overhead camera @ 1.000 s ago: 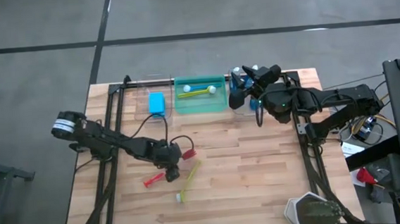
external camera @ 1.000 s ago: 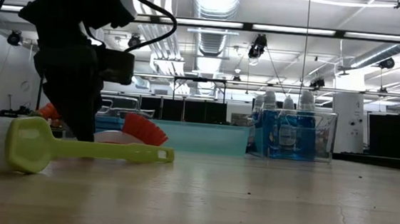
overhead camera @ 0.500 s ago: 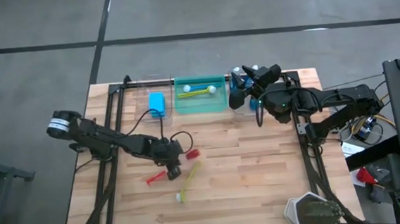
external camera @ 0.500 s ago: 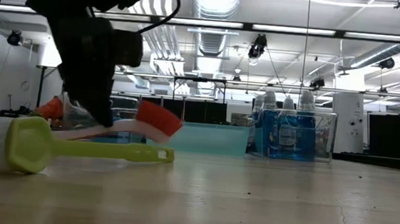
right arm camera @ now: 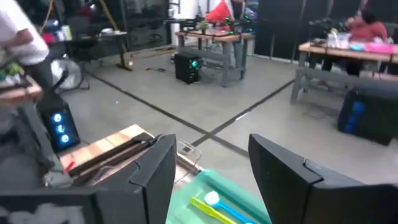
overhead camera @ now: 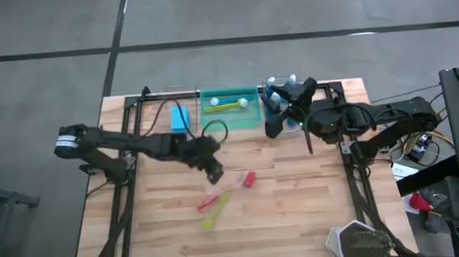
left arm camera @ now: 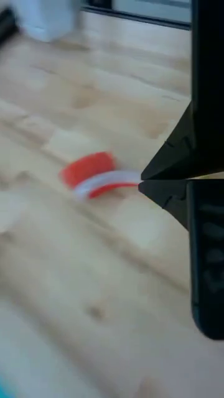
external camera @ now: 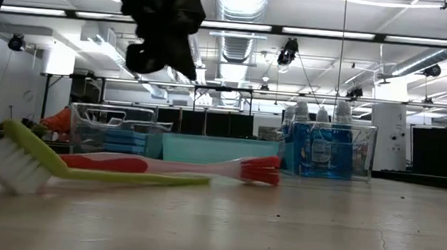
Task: Pick & Place Kitchen Sink Supplies
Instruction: Put the orange dishwashing brush into the green bin
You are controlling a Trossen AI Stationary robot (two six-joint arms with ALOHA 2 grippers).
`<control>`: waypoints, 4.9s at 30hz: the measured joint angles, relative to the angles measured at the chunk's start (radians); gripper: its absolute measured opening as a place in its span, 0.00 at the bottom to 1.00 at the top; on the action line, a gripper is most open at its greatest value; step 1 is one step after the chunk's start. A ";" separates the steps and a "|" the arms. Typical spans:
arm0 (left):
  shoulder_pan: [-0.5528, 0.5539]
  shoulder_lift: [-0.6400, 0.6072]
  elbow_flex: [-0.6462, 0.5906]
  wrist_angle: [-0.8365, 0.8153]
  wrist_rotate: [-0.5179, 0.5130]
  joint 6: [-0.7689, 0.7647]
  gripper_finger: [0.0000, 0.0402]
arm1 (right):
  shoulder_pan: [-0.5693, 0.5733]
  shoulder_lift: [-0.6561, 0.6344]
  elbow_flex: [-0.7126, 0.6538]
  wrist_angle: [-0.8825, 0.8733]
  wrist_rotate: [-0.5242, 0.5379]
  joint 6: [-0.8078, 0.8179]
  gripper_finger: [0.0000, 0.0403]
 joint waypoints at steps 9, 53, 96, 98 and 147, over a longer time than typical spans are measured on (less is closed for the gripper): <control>0.056 0.033 0.065 0.093 0.017 0.024 0.04 | 0.080 -0.034 0.000 -0.025 -0.005 -0.079 0.45; -0.004 0.381 0.062 0.093 0.158 0.035 0.08 | 0.101 -0.057 -0.002 -0.166 -0.004 -0.027 0.29; 0.569 0.323 0.500 -0.153 0.192 1.246 0.09 | 0.125 -0.055 -0.002 -0.177 0.064 0.040 0.18; 0.569 0.345 0.501 -0.138 0.216 1.257 0.08 | 0.125 -0.055 -0.002 -0.177 0.064 0.065 0.18; 0.571 0.660 0.504 -0.107 0.126 1.298 0.17 | 0.104 -0.052 -0.002 -0.132 0.067 0.050 0.13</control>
